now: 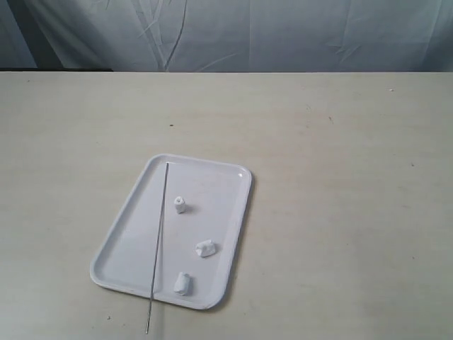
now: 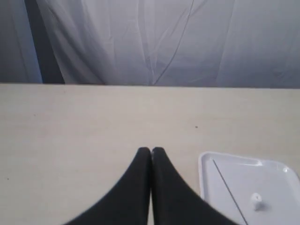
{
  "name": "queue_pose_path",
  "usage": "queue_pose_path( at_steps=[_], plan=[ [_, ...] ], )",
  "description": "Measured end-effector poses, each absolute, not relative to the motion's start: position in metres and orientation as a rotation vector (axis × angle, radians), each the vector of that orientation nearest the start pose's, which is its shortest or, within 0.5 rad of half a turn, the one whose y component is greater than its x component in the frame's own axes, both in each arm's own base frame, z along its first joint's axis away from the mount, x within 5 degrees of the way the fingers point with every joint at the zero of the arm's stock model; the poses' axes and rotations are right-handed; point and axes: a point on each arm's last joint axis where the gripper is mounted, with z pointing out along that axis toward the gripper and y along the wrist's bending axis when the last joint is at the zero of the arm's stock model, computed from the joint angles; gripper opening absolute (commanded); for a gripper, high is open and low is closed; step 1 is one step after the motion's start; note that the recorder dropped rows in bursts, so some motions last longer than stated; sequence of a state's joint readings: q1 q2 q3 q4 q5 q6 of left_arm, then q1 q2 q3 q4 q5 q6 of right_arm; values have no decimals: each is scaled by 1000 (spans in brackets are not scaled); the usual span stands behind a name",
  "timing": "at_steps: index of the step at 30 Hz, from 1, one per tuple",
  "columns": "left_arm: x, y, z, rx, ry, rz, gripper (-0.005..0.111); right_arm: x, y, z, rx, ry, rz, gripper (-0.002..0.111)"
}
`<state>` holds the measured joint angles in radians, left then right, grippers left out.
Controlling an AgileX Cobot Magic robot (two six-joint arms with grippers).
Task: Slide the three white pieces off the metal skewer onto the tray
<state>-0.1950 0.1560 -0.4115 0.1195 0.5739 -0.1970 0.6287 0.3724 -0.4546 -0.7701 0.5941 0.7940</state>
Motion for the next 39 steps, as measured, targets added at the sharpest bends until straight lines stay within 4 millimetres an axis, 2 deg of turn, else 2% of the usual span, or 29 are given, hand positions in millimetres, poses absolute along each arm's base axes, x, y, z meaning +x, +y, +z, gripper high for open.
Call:
queue_pose_path(
  at_steps=[5, 18, 22, 28, 31, 36, 39],
  plan=[
    [47, 0, 294, 81, 1729, -63, 0, 79, 15, 294, -193, 1818, 167, -1],
    [47, 2, 294, 101, 1718, -19, 0, 79, 19, 298, -223, 1770, 205, -1],
    [52, 0, 280, 116, 1727, -21, 0, 80, 19, 298, -224, 1769, 203, -1],
    [61, -4, 244, 144, 1777, -29, 0, 74, 15, 296, -149, 1786, 260, -1],
    [64, -7, 229, 188, 1761, -31, 0, 70, 14, 284, -50, 1848, 338, -1],
    [67, -13, 217, 273, 1663, -43, 0, 69, 10, 267, -85, 1899, 201, -1],
    [68, -13, 212, 260, 1616, -54, 0, 67, 11, 257, -36, 1930, 233, -1]
  ],
)
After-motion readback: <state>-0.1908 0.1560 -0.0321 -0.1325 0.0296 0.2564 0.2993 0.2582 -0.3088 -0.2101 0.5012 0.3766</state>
